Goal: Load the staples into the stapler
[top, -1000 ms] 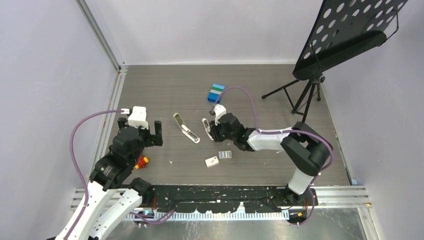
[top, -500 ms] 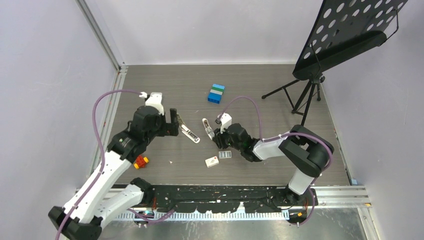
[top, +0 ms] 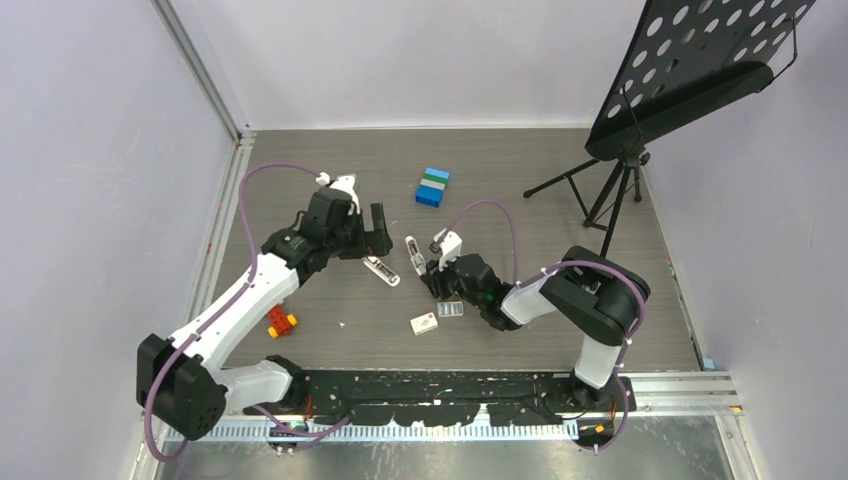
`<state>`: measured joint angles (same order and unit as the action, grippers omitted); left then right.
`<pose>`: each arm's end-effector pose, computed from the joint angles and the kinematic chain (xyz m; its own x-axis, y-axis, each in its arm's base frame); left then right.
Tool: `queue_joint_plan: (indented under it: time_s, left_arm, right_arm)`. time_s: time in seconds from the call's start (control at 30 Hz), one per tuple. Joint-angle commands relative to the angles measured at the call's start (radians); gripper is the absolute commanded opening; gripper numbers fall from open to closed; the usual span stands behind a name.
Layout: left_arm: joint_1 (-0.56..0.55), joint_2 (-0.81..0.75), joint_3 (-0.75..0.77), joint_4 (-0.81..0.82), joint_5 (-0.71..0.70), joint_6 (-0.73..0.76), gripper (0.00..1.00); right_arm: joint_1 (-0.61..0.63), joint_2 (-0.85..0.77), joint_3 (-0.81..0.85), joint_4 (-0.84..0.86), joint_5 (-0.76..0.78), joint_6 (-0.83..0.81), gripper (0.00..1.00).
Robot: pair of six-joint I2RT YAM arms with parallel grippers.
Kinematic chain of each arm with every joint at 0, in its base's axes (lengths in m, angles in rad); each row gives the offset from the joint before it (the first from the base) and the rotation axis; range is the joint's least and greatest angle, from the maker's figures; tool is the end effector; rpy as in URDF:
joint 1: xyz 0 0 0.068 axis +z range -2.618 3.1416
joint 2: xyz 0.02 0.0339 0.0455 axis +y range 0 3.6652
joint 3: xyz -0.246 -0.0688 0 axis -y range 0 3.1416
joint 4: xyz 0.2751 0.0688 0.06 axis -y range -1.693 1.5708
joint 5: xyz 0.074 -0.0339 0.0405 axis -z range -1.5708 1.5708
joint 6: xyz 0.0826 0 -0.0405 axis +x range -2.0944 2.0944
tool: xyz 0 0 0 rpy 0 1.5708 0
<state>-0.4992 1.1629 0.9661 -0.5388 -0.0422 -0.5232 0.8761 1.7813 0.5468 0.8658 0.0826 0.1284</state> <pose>0.2826 -0.1501 0.2393 -0.7356 -0.1675 -0.6564 0.0962 0.9333 -0.3459 0.2387 0.2758 0.0578 -0.3205 -0.1853 -0.9289 -0.6809 0.7268 0.0900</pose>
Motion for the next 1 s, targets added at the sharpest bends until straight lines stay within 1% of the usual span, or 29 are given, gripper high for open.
queue_joint_plan:
  time_s: [0.0,0.13,0.3,0.4,0.5,0.6,0.73,0.97]
  left_arm:
    - [-0.004,0.027,0.048,0.107,0.03,-0.041,0.95]
    - [-0.012,0.07,0.061,0.133,0.029,-0.053,0.92]
    - [-0.029,0.124,0.072,0.166,0.025,-0.059,0.89]
    - [-0.041,0.162,0.081,0.185,0.021,-0.061,0.88]
    - [-0.052,0.203,0.098,0.195,0.022,-0.061,0.86]
    - [-0.062,0.246,0.121,0.201,0.018,-0.059,0.82]
    - [-0.068,0.305,0.145,0.223,0.012,-0.067,0.78]
    - [-0.076,0.412,0.19,0.265,0.019,-0.09,0.66]
  right_arm:
    - [0.015,0.01,0.007,0.101,0.034,-0.022,0.37]
    - [0.018,0.029,0.008,0.11,0.065,-0.029,0.36]
    - [0.021,0.042,0.008,0.108,0.1,-0.042,0.29]
    - [0.023,0.051,0.008,0.108,0.109,-0.05,0.23]
    - [0.024,0.053,0.008,0.11,0.107,-0.055,0.14]
    - [0.025,0.057,0.006,0.118,0.102,-0.062,0.09]
    - [0.026,0.065,0.007,0.122,0.097,-0.066,0.06]
    - [0.028,0.07,0.008,0.122,0.091,-0.067,0.06]
